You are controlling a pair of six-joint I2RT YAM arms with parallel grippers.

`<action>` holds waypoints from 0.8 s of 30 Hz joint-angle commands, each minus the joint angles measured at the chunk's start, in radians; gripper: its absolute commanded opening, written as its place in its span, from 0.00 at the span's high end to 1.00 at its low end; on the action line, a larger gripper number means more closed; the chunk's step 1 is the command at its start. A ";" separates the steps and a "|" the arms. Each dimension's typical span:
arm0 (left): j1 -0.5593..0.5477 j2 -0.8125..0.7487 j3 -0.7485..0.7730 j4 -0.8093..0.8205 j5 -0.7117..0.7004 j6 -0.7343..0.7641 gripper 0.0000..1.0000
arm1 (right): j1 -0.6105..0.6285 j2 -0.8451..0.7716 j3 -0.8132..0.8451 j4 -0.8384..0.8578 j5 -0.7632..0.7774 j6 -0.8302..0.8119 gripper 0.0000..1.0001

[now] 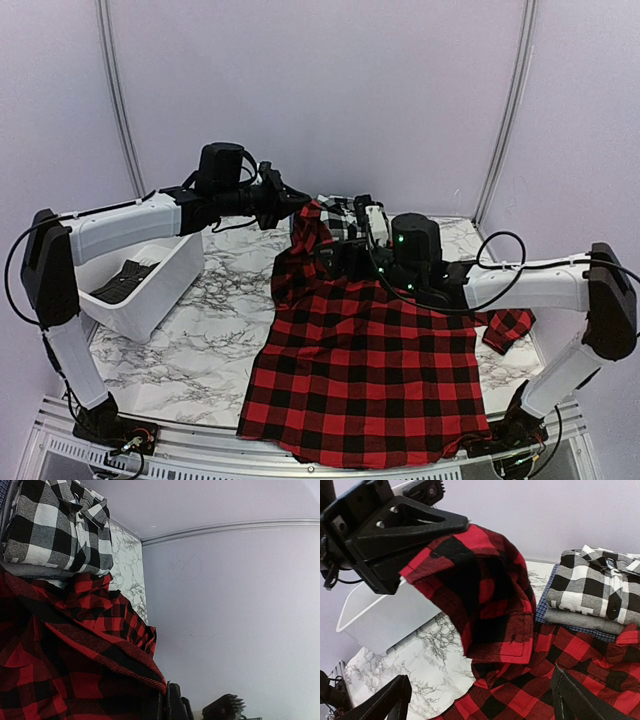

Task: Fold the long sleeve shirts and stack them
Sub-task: Pass from the left arm to the right

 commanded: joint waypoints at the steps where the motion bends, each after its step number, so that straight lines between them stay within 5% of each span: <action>1: 0.003 -0.056 -0.027 0.081 0.025 -0.053 1.00 | 0.008 0.070 0.050 -0.012 0.114 -0.052 0.06; 15: 0.003 -0.068 -0.050 0.085 0.031 -0.045 1.00 | 0.008 0.278 0.128 0.233 -0.024 0.052 0.04; 24: 0.005 -0.073 -0.081 0.081 0.022 -0.031 1.00 | 0.003 0.283 0.223 0.181 0.124 0.053 0.12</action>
